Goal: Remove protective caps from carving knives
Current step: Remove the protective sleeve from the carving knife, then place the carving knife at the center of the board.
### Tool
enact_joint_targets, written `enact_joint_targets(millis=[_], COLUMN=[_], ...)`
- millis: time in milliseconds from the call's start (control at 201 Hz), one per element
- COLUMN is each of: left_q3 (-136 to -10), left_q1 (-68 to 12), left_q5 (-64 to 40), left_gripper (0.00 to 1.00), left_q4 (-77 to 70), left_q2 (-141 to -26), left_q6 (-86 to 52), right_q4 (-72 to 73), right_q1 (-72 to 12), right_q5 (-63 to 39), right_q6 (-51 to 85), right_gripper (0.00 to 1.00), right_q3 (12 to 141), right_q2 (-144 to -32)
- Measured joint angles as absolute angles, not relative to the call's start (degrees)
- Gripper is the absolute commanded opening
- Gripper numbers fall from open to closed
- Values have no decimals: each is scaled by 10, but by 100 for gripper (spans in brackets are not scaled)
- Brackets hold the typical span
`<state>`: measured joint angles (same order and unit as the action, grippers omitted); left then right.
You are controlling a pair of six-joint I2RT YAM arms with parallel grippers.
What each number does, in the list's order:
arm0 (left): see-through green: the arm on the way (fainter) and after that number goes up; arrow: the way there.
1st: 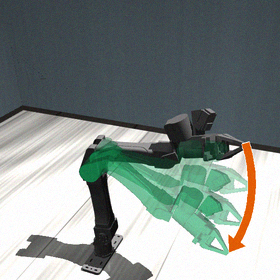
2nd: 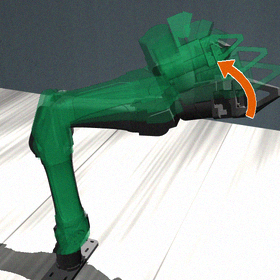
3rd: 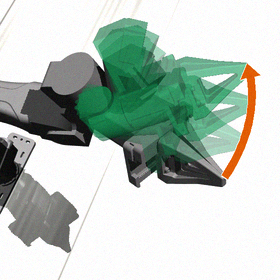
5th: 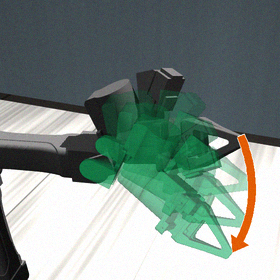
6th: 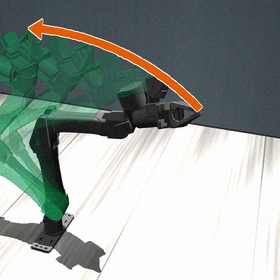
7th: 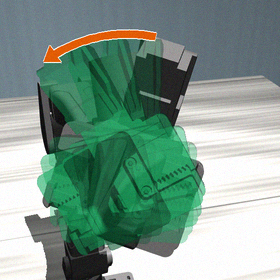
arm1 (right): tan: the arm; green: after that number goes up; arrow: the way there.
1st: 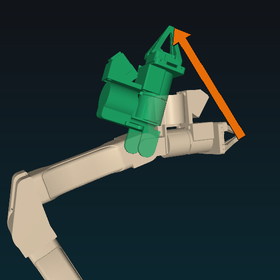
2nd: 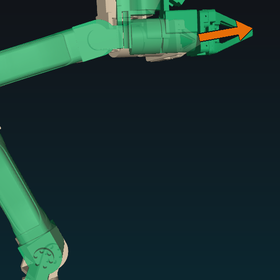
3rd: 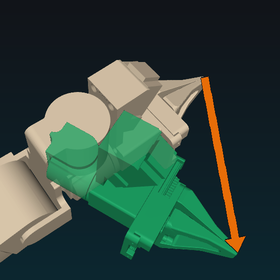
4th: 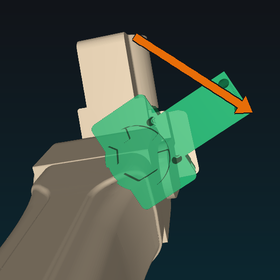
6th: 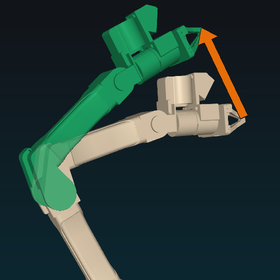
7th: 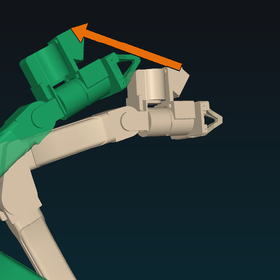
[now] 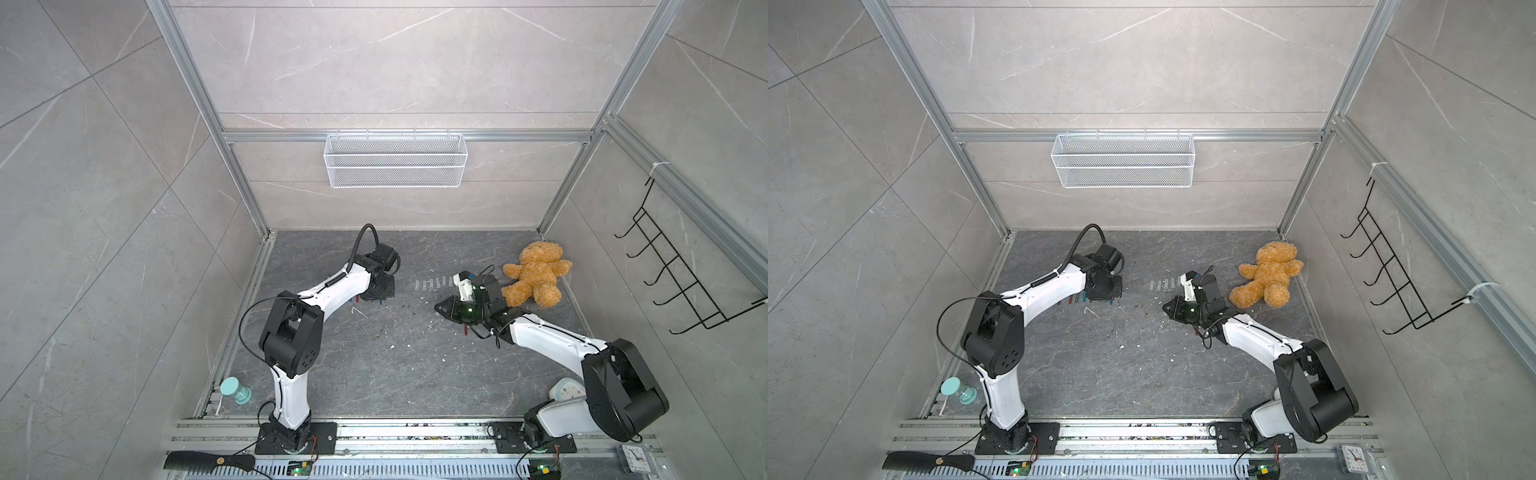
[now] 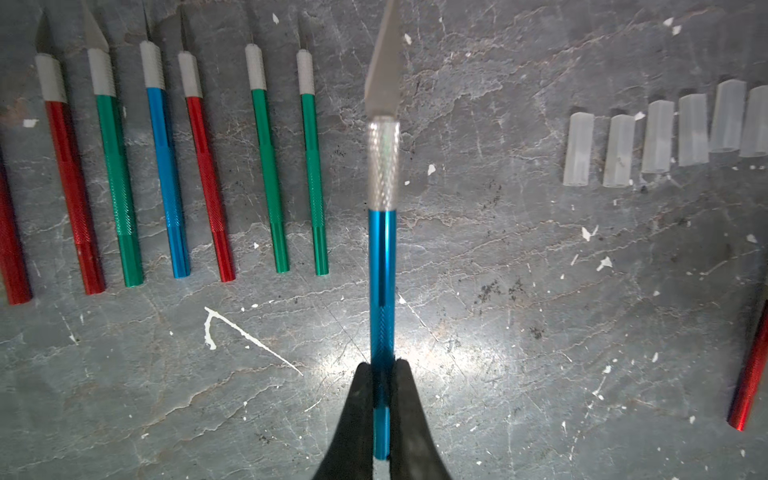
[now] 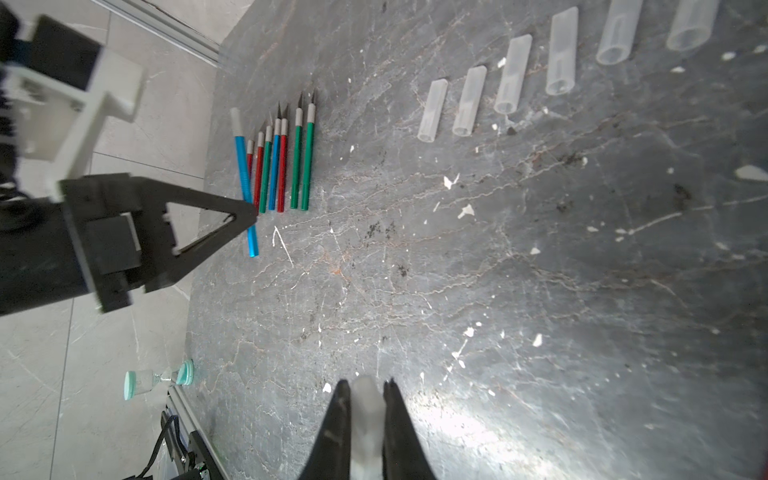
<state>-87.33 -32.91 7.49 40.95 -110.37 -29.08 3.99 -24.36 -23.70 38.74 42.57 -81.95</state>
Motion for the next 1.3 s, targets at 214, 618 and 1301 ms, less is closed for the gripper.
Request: enact_joint_targets(millis=[214,618,1301], left_q3=[-925,-986,-1052], left_q1=[-311,-298,-292], left_q5=[79,91,91], left_gripper=[0,0,0], left_q4=[431,451,484], left_q2=[-1161,-1237,-1300], left_q6=[-281,-259,-248], right_q4=[50,55,59], right_q1=[-244,-249,-255], right_q5=[-244,-252,-256], right_q6=[388,388,388], right_gripper=[0,0,0], right_q3=[423,422,419], right_q2=[-805,-801,-801])
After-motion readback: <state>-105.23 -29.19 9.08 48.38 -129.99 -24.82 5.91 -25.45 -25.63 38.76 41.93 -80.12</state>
